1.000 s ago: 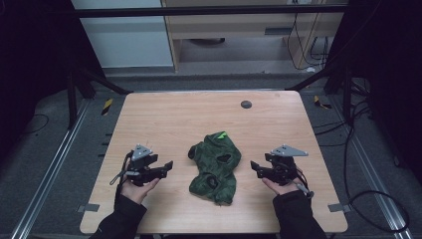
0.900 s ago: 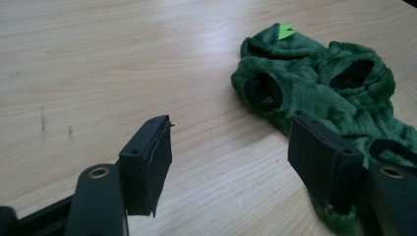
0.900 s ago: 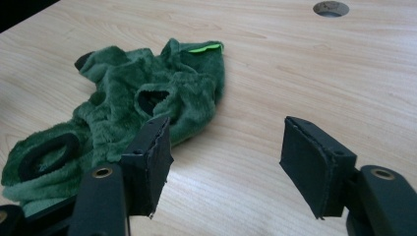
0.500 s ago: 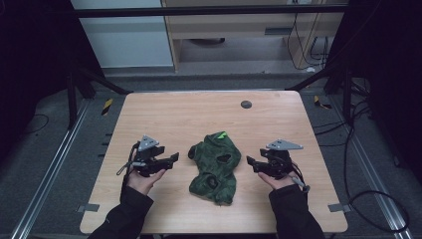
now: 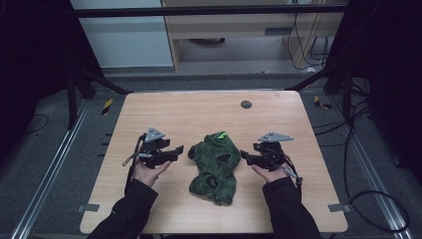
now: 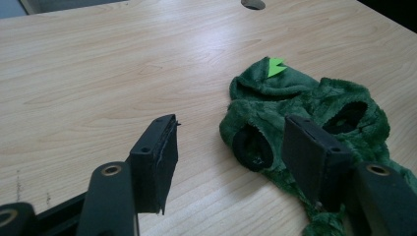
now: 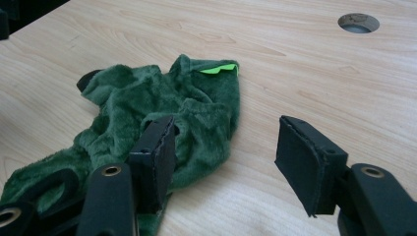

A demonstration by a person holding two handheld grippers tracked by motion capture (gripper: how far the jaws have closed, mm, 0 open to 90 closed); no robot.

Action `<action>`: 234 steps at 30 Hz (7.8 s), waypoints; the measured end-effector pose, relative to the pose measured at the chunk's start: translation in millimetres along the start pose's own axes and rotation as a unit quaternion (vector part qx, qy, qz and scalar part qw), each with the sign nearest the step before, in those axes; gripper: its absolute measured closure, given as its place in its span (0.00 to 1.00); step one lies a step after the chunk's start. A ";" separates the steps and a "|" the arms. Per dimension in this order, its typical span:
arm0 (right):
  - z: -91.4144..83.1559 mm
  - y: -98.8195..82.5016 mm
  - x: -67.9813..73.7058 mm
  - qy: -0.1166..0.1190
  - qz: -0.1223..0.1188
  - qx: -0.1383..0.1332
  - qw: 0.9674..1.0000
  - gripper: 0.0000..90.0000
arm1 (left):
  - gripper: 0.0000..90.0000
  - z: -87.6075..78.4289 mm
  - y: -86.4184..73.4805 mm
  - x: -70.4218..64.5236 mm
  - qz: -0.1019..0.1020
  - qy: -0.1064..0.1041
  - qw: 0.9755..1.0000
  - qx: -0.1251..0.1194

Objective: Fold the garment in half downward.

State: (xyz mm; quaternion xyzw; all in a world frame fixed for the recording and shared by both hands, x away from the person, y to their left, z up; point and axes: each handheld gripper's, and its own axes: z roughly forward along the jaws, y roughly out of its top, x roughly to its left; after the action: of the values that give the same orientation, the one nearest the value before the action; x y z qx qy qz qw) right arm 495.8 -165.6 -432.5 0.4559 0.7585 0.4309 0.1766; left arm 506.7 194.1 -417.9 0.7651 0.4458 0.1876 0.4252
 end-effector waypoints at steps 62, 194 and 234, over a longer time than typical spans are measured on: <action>73.3 16.7 -14.5 0.000 0.019 0.050 0.999 0.55 | 0.56 108.5 10.1 -6.2 0.013 -0.015 0.996 0.089; 0.4 -20.7 56.3 0.113 -0.098 0.023 0.989 0.93 | 0.99 -9.1 -36.1 -59.1 0.085 -0.106 0.988 0.077; -2.5 -55.6 65.0 0.146 -0.066 0.066 0.985 0.91 | 0.99 -9.4 -65.5 -67.9 0.086 -0.119 0.981 0.128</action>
State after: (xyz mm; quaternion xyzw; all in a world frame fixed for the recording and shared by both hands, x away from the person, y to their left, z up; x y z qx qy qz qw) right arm 430.3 -123.8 -468.3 0.3476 0.8314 0.4292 0.0617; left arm 430.0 157.4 -459.9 0.8658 0.3447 0.0728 0.3555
